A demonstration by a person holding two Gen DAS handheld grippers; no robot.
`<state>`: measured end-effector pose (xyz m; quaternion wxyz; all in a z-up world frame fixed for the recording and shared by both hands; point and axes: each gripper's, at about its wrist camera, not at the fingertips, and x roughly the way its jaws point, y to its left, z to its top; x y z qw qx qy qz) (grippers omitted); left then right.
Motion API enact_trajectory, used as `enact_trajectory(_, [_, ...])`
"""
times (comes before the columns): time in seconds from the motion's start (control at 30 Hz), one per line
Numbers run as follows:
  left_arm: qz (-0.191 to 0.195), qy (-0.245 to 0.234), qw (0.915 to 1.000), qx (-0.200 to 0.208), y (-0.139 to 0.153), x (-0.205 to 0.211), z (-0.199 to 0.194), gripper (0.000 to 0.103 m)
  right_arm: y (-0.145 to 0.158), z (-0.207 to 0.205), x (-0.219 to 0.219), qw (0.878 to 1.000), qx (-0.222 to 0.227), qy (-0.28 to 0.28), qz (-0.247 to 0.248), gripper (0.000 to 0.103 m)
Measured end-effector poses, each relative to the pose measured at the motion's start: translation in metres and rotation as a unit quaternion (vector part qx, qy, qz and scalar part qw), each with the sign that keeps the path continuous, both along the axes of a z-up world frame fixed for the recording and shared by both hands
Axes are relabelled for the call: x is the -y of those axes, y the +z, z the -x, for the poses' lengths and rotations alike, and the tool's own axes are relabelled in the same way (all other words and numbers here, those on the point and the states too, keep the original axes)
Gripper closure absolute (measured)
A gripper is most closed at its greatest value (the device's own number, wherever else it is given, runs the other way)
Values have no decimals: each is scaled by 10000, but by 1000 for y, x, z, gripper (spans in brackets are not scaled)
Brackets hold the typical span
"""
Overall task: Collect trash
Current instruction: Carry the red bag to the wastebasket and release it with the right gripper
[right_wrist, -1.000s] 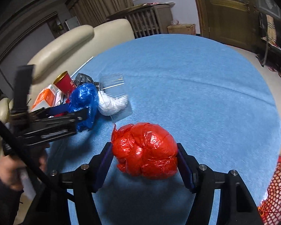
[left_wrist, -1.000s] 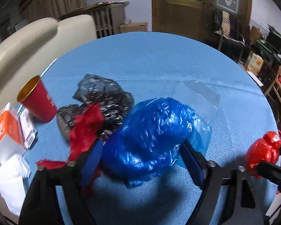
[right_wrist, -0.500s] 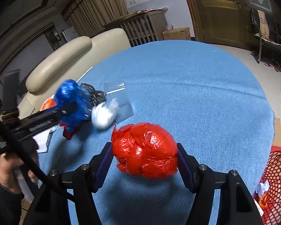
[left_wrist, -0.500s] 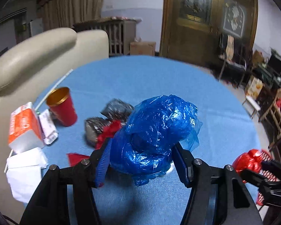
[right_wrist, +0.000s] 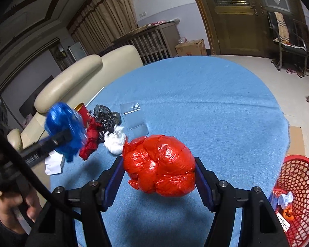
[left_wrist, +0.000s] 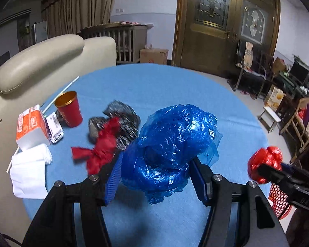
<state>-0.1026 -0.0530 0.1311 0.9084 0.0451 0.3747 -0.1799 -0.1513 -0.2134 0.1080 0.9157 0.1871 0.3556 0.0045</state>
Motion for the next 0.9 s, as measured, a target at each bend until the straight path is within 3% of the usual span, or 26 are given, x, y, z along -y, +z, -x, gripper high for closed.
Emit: enact_trajectory(0.9, [-367, -690, 9968, 151, 14, 84, 51, 40, 11, 68, 52, 9960, 350, -789, -210, 34])
